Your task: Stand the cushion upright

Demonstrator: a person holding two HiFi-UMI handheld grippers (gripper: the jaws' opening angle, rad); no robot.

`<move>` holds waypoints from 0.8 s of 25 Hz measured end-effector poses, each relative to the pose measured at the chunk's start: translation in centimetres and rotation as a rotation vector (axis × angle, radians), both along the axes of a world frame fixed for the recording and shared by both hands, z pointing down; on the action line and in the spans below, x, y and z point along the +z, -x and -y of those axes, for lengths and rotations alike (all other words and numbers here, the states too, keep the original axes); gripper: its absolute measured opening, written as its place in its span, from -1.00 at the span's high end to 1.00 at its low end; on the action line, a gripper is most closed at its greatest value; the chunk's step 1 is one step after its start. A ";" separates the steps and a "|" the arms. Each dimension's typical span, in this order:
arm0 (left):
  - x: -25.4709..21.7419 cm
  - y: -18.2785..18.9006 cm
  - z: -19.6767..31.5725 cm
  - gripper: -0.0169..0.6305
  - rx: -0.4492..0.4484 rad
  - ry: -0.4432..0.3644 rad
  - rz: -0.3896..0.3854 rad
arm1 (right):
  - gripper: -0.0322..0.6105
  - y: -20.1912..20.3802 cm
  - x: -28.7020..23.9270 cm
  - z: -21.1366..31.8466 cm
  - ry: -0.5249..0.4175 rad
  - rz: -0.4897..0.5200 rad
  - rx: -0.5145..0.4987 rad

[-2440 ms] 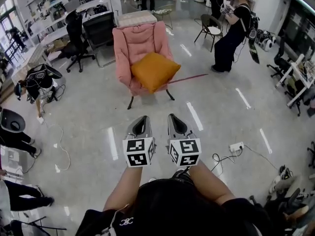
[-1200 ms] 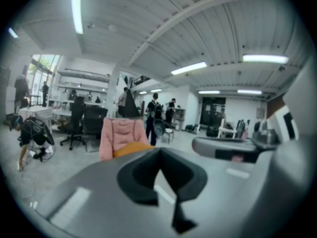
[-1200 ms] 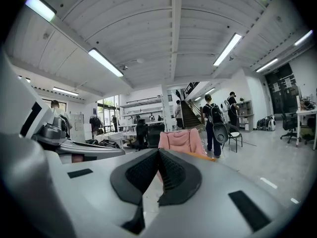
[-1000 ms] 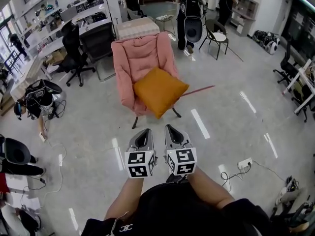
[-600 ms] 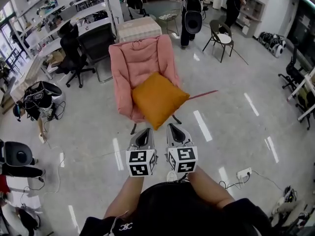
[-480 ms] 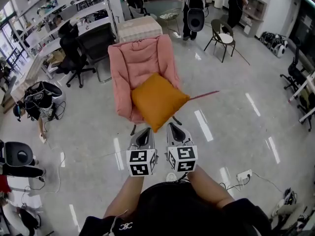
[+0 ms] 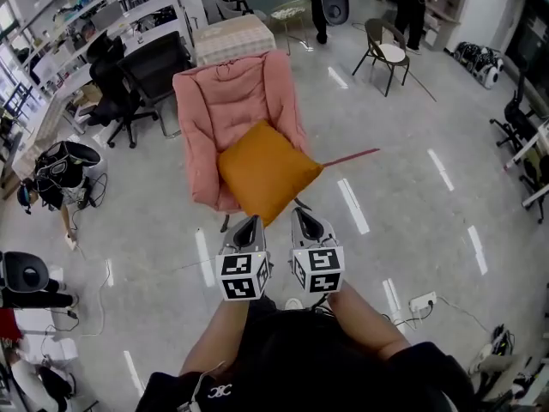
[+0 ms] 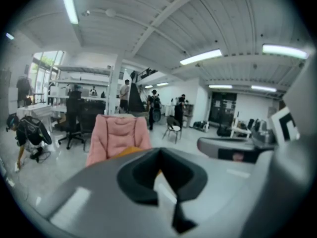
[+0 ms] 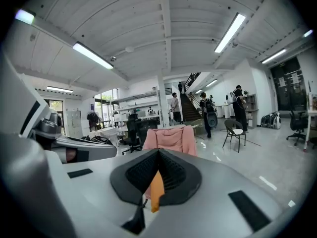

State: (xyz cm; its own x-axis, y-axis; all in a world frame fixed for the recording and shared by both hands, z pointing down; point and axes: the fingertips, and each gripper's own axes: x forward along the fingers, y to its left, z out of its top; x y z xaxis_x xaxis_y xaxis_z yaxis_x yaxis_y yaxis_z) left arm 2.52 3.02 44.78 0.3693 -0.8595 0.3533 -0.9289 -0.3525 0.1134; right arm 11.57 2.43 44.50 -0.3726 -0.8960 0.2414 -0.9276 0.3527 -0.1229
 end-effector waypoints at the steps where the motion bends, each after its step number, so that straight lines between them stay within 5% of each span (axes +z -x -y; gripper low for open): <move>1: 0.0 -0.1 0.5 0.96 0.002 -0.001 0.001 | 0.91 -0.3 0.1 0.5 0.006 -0.006 0.011; 14: 0.3 -0.4 11.2 0.96 0.079 -0.010 -0.051 | 0.91 -0.4 0.2 9.3 -0.016 -0.069 0.079; 20: -1.0 1.5 17.8 0.96 0.103 -0.043 -0.063 | 0.91 2.8 -2.0 15.6 -0.069 -0.063 0.055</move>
State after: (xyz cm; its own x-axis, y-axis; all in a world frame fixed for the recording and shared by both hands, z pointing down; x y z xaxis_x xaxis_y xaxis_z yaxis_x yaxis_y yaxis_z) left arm 1.05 -14.77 43.75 0.4765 -0.8298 0.2906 -0.8792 -0.4513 0.1530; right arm 8.81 -13.19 42.55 -0.3083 -0.9301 0.1995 -0.9510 0.3064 -0.0413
